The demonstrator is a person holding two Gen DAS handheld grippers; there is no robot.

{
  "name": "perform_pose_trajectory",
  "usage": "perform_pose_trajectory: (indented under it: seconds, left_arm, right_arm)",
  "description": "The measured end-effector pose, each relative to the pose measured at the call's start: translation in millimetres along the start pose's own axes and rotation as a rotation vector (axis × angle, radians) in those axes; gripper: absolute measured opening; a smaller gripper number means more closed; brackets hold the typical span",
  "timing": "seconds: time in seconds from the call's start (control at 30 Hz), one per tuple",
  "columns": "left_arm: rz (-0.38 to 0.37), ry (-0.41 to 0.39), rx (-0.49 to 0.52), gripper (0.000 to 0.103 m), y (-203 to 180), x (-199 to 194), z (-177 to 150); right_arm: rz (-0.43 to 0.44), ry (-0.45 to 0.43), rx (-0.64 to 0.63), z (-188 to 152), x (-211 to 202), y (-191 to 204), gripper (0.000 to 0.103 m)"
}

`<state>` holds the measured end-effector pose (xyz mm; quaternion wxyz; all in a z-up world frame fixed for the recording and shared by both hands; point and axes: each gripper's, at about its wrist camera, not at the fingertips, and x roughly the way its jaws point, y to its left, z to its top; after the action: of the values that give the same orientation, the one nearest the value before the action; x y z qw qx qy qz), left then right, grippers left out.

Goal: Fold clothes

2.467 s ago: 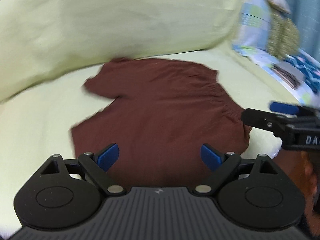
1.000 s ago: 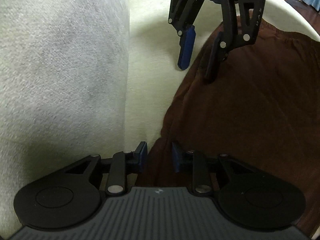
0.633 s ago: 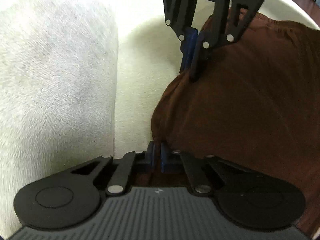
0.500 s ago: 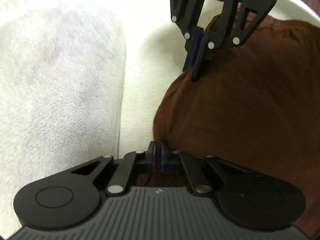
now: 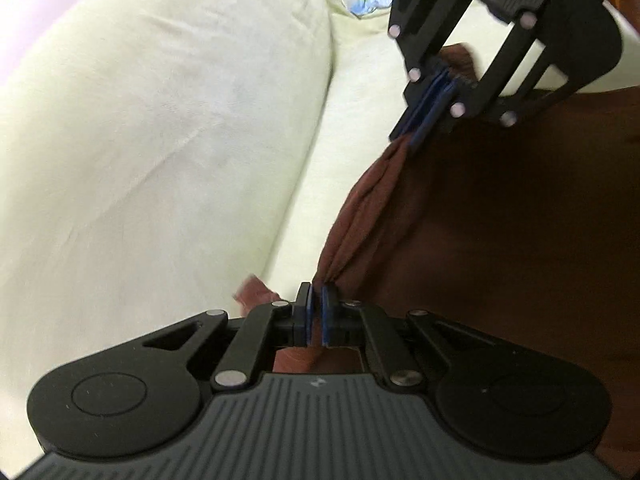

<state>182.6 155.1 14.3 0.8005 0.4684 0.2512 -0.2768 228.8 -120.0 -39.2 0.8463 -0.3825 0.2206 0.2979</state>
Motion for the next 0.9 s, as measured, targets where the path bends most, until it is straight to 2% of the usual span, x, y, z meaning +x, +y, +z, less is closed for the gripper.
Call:
perform_pose_trajectory:
  seconds: [0.13, 0.2, 0.23, 0.27, 0.3, 0.33, 0.37, 0.4, 0.43, 0.47, 0.5, 0.53, 0.57, 0.6, 0.67, 0.73, 0.8, 0.9]
  left_arm:
    - [-0.046, 0.053, -0.151, 0.003, -67, -55, -41]
    - [-0.081, 0.093, -0.252, 0.013, -93, -71, -63]
    - [-0.094, 0.122, -0.317, 0.014, -105, -79, -77]
    - [-0.095, 0.139, -0.364, 0.015, -113, -86, -87]
    - [-0.090, 0.146, -0.407, 0.019, -117, -94, -97]
    - [-0.087, 0.151, -0.442, 0.019, -120, -101, -104]
    - [-0.084, 0.149, -0.487, 0.020, -120, -110, -112]
    - [-0.086, 0.135, -0.570, 0.026, -116, -127, -126]
    - [-0.092, 0.114, -0.635, 0.032, -113, -140, -138]
    - [-0.090, 0.101, -0.677, 0.046, -112, -138, -129]
    - [-0.070, 0.087, -0.730, 0.053, -105, -129, -105]
    - [-0.033, 0.082, -0.769, 0.054, -98, -123, -90]
    - [-0.004, 0.081, -0.788, 0.056, -103, -106, -61]
    - [0.025, 0.087, -0.813, 0.061, -101, -89, -37]
    - [0.047, 0.105, -0.851, 0.066, -92, -67, -24]
    - [0.021, 0.122, -0.908, 0.066, -78, -46, -15]
    - [-0.010, 0.146, -0.934, 0.066, -83, -18, 2]
    - [0.013, 0.192, -0.922, 0.066, -118, 47, 31]
  right_arm:
    - [0.077, 0.048, -0.029, -16, -38, 61, 0.004]
    - [0.129, 0.077, -0.062, -25, -57, 95, 0.005]
    - [0.137, 0.103, -0.075, -29, -62, 109, 0.011]
    - [0.143, 0.129, -0.088, -32, -67, 124, 0.029]
    - [0.150, 0.155, -0.102, -35, -72, 138, 0.043]
    - [0.117, 0.171, -0.128, -39, -80, 154, 0.058]
    - [0.081, 0.186, -0.154, -42, -89, 171, 0.058]
    - [0.051, 0.184, -0.143, -43, -95, 179, 0.058]
    - [0.015, 0.165, -0.068, -42, -112, 175, 0.058]
    - [-0.005, 0.141, 0.036, -42, -130, 161, 0.058]
    - [-0.013, 0.119, 0.120, -44, -142, 148, 0.058]
    - [-0.019, 0.085, 0.235, -51, -155, 135, 0.057]
    - [-0.033, 0.045, 0.367, -53, -166, 129, 0.055]
    - [-0.040, 0.034, 0.410, -53, -168, 128, 0.054]
    - [-0.061, 0.030, 0.560, -49, -167, 128, 0.051]
    - [-0.036, 0.020, 0.645, -52, -170, 122, 0.046]
    - [-0.025, 0.020, 0.657, -58, -170, 114, 0.038]
    - [-0.037, 0.058, 0.663, -72, -153, 100, 0.035]
